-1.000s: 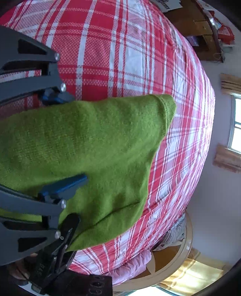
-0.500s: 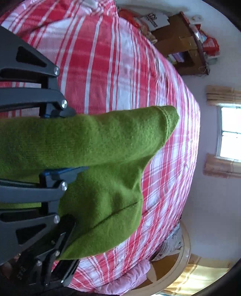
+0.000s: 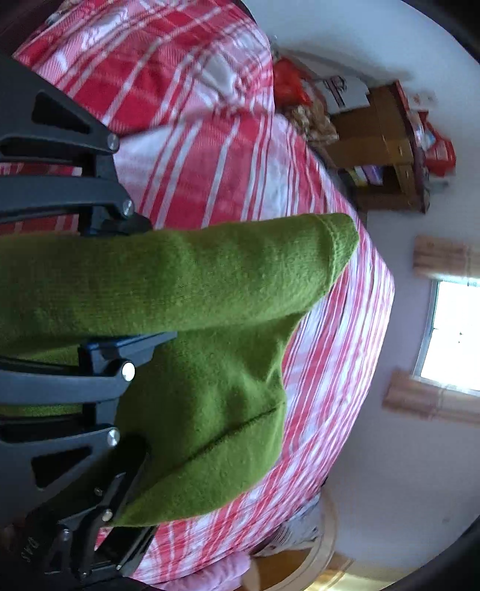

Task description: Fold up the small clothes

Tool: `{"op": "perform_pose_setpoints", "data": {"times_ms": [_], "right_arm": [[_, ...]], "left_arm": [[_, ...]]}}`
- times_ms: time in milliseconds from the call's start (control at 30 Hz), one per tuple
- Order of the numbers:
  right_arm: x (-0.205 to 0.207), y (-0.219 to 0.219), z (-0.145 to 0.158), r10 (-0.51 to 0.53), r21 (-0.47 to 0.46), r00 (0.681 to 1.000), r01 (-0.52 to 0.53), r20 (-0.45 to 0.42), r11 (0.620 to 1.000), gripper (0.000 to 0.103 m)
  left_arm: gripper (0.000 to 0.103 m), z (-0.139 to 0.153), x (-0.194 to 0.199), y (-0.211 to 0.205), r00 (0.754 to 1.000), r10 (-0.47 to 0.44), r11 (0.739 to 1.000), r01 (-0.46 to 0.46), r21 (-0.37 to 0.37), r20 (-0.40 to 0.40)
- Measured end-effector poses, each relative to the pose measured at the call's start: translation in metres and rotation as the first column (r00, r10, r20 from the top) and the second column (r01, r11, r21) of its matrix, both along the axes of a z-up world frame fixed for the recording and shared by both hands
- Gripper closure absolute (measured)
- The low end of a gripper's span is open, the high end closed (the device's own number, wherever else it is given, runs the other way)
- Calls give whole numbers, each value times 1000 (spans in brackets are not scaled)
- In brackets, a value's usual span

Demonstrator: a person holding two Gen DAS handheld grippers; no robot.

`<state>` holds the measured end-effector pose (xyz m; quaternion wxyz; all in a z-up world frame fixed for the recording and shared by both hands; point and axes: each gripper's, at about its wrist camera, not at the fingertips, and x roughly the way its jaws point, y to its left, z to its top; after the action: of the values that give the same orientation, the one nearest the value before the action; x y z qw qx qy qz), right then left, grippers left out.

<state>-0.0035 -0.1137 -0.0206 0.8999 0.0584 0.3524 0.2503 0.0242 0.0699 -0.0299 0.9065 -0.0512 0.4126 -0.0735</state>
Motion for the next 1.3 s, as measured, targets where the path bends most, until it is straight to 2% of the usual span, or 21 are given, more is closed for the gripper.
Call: {"op": "perform_pose_setpoints", "data": {"times_ms": [233, 533, 667, 767, 867, 1100, 1267, 1300], "right_arm": [[35, 53, 9, 95, -13, 994, -94, 52, 995, 69], [90, 104, 11, 133, -43, 981, -128, 143, 991, 69], [125, 127, -2, 135, -117, 972, -114, 191, 987, 69], [151, 144, -22, 139, -235, 967, -87, 213, 968, 69], [172, 148, -43, 139, -292, 974, -82, 180, 953, 69], [206, 126, -57, 109, -135, 994, -104, 31, 985, 68], [214, 106, -57, 67, -3, 995, -67, -77, 998, 48], [211, 101, -56, 51, 10, 994, -51, -93, 999, 47]], "left_arm": [[64, 9, 21, 35, 994, 100, 994, -102, 26, 43], [64, 6, 70, 68, 976, 185, 978, -195, 79, 117], [64, -10, 98, 69, 963, 213, 959, -238, 153, 165], [64, -34, 118, 65, 962, 232, 936, -262, 236, 146], [63, -45, 125, 72, 961, 251, 935, -271, 227, 117], [54, -46, 129, 81, 958, 281, 945, -286, 157, 49], [48, -46, 137, 82, 956, 289, 939, -293, 179, 48], [47, -46, 138, 82, 956, 288, 939, -292, 181, 50]]}}
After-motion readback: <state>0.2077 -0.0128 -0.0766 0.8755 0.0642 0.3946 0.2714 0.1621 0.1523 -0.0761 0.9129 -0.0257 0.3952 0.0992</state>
